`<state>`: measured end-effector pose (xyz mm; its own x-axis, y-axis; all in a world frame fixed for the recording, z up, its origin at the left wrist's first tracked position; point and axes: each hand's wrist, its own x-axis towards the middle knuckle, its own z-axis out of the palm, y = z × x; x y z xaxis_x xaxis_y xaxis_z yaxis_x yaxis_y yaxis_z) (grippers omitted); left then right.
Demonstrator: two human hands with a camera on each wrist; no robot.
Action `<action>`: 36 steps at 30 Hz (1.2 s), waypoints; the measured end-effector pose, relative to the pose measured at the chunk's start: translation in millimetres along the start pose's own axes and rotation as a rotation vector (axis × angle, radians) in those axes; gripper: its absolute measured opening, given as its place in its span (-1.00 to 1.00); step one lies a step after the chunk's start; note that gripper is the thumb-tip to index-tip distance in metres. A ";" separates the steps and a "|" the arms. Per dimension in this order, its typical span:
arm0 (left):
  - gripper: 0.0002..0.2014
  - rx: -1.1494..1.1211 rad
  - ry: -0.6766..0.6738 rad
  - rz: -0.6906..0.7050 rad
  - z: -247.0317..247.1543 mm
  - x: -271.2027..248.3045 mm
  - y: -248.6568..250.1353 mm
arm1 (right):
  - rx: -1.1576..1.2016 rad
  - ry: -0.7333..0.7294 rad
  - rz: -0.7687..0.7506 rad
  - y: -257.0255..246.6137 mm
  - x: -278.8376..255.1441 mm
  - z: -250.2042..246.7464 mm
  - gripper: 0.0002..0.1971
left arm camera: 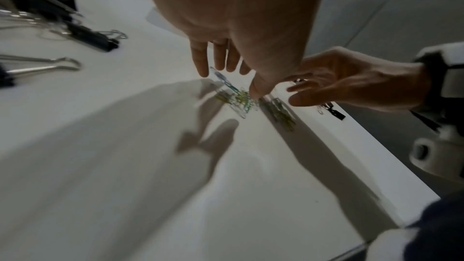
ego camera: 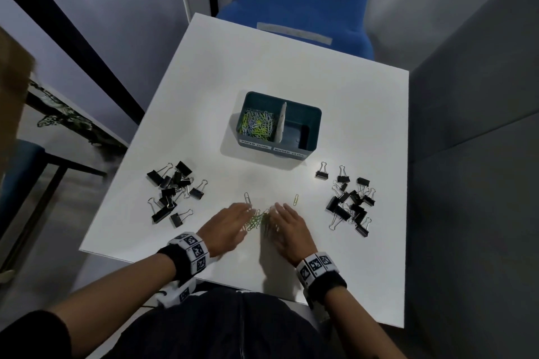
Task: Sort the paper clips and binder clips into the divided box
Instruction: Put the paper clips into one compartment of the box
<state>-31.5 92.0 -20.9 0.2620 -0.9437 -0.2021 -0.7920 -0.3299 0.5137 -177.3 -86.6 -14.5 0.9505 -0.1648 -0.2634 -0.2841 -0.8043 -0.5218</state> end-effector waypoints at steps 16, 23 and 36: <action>-0.25 0.063 -0.152 -0.045 8.5 -1.8 3.9 | 0.046 -0.088 0.009 -3.9 -12.3 14.7 -0.30; -0.28 -0.013 -0.050 -0.297 -2.9 -9.6 -1.4 | 0.091 0.038 0.343 7.0 -26.3 3.2 -0.42; -0.35 -0.111 -0.070 -0.275 -5.9 20.2 8.7 | 0.136 0.047 0.352 -7.9 1.2 4.1 -0.42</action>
<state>-29.8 70.0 -15.6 0.4163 -0.8158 -0.4015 -0.6307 -0.5772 0.5188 -174.4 -78.1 -14.1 0.7954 -0.4465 -0.4098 -0.6057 -0.6110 -0.5098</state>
